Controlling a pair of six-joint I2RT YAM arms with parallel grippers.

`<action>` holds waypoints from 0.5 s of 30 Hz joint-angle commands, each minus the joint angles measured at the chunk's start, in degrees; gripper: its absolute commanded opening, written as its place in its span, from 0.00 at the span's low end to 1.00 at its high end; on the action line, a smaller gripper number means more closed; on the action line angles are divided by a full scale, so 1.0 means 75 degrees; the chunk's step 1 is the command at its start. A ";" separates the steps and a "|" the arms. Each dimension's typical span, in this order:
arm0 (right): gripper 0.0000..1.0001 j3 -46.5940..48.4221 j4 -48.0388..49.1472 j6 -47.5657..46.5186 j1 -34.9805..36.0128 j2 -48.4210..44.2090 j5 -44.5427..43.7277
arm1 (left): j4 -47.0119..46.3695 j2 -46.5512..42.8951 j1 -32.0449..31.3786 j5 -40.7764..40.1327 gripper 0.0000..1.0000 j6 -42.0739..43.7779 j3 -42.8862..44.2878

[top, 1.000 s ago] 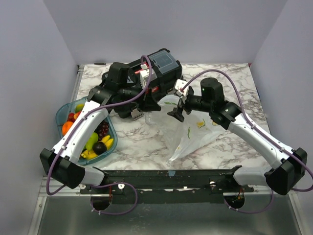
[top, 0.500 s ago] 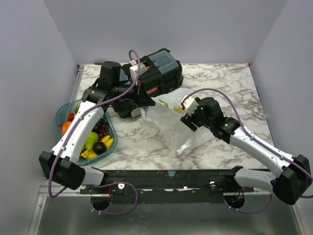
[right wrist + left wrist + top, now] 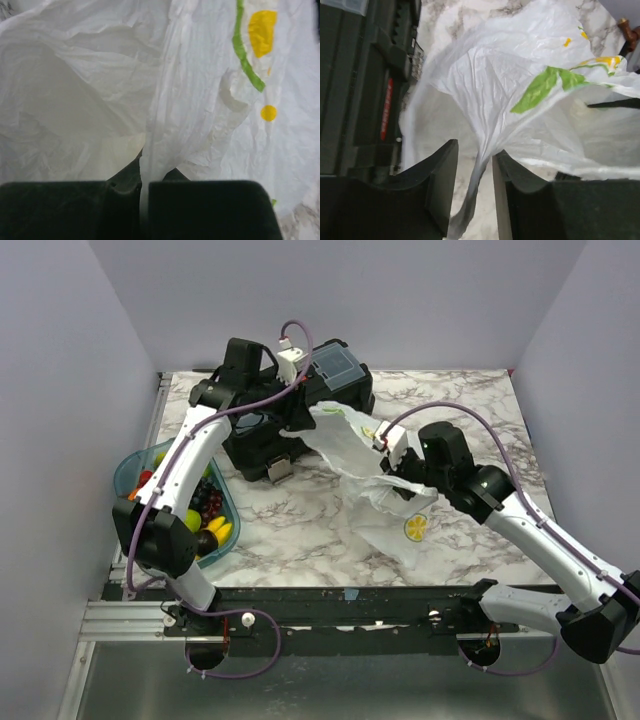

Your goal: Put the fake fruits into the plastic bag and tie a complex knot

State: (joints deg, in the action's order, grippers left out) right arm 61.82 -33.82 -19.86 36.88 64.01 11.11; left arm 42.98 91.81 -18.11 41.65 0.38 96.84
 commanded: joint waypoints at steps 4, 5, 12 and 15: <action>0.01 -0.0378 -0.0062 0.1644 -0.0338 0.0051 0.0199 | 0.0935 -0.0178 -0.0115 -0.0328 0.98 0.1398 0.0690; 0.01 -0.0476 0.0036 0.1730 -0.0385 0.0066 0.0128 | 0.0948 -0.0395 0.0009 -0.0322 0.98 0.1449 0.0633; 0.01 -0.0739 0.0276 0.2104 -0.0553 0.0349 0.0139 | 0.1781 -0.1780 0.2005 0.0618 0.98 0.2160 0.0037; 0.01 -0.0765 0.0369 0.2164 -0.0570 0.0347 0.0172 | 0.2272 -0.2313 0.3071 0.0198 0.99 0.2677 -0.0454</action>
State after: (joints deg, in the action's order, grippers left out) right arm 56.80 -33.34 -6.00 32.93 66.76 12.10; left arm 52.49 80.14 -3.88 42.68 13.67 97.60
